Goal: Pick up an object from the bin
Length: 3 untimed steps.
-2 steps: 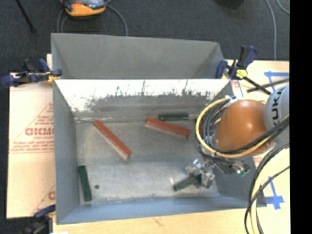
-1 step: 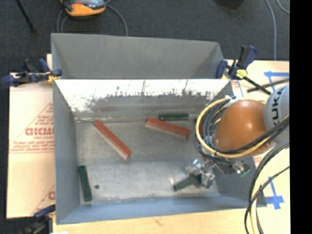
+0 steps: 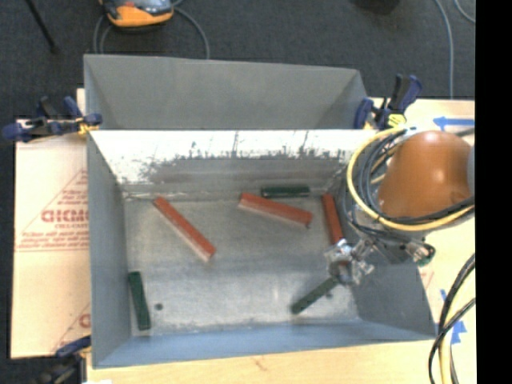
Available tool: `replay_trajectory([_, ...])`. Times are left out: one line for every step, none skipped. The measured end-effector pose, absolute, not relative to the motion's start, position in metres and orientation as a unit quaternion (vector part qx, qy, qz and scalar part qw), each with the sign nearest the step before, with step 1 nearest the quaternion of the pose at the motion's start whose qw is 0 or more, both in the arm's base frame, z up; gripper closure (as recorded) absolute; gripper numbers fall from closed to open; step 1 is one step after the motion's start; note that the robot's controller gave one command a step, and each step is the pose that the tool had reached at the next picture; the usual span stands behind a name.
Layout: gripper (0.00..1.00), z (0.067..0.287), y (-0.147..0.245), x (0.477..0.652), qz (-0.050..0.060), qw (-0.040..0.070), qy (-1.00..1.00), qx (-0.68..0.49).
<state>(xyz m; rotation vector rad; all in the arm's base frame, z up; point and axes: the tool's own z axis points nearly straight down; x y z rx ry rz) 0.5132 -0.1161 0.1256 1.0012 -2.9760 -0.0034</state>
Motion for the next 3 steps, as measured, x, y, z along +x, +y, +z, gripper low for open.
replay_trajectory([1.00,0.194,-0.113,0.516,0.000,0.000,-0.955,0.297])
replay_trajectory([0.00,0.076,-0.093,0.507,-0.001,-0.001,-0.953,0.302])
replay_trajectory([1.00,0.079,-0.094,0.508,0.001,-0.003,-0.953,0.302])
